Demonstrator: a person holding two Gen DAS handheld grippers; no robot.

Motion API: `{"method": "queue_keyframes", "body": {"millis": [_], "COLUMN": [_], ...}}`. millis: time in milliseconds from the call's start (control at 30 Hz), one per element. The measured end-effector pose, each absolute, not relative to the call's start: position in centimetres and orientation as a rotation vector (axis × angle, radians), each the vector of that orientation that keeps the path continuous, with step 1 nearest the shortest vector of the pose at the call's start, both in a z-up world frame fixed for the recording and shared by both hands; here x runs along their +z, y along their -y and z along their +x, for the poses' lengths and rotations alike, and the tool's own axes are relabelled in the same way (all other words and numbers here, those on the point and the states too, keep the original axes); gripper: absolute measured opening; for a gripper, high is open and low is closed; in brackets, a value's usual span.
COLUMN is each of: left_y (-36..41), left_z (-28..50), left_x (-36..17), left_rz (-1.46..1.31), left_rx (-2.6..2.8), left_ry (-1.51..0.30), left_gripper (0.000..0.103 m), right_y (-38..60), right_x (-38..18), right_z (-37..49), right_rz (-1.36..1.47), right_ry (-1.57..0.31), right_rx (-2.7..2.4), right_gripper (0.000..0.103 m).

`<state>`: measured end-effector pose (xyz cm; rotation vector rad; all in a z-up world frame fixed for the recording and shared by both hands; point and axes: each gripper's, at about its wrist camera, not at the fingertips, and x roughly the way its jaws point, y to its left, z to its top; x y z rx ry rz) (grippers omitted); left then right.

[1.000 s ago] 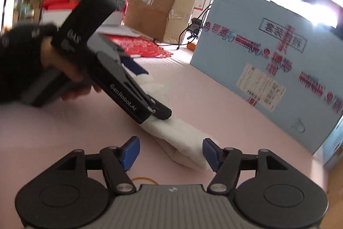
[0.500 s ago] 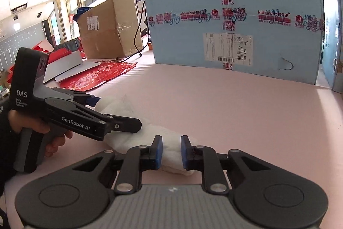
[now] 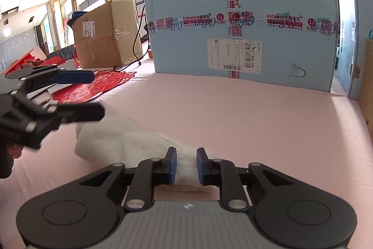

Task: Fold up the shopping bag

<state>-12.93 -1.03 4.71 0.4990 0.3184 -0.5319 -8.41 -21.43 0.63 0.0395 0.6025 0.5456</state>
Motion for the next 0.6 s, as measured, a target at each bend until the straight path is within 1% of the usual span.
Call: {"method": "queue_keyframes", "body": {"millis": [100, 133, 167, 200, 233, 300, 333, 433, 500, 600], "left_y": [3.2, 3.7, 4.0, 4.0, 4.1, 3.8, 3.8, 3.7, 3.5, 2.2], "left_z": [-13.4, -13.1, -12.9, -12.6, -12.3, -11.9, -11.9, -11.6, -10.9, -10.1], "left_x": [3.2, 2.6, 2.3, 2.2, 2.1, 2.9, 3.0, 3.2, 2.6, 1.9], "left_rz": [0.731, 0.791, 0.826, 0.851, 0.874, 0.847, 0.854, 0.866, 0.865, 0.774], "left_rx": [-0.582, -0.586, -0.582, -0.572, -0.562, -0.570, -0.566, -0.559, -0.550, -0.543], "left_ry": [-0.343, -0.352, -0.354, -0.353, -0.352, -0.359, -0.352, -0.356, -0.412, -0.467], "left_gripper": [0.091, 0.089, 0.085, 0.073, 0.064, 0.056, 0.053, 0.053, 0.053, 0.058], "right_y": [21.5, 21.5, 21.6, 21.6, 21.7, 21.9, 21.9, 21.7, 21.2, 20.1], "right_x": [0.7, 0.7, 0.7, 0.7, 0.8, 0.9, 0.9, 1.0, 1.1, 1.1], "right_z": [-8.3, -8.4, -8.3, -8.3, -8.3, -8.2, -8.2, -8.1, -8.3, -8.9], "right_rz": [0.051, 0.051, 0.054, 0.059, 0.065, 0.075, 0.078, 0.063, 0.028, -0.057], "right_ry": [-0.607, -0.607, -0.608, -0.610, -0.613, -0.615, -0.615, -0.615, -0.610, -0.587], "right_rx": [0.545, 0.545, 0.546, 0.547, 0.547, 0.544, 0.544, 0.542, 0.537, 0.526], "right_gripper": [0.019, 0.019, 0.019, 0.019, 0.020, 0.022, 0.022, 0.022, 0.022, 0.023]}}
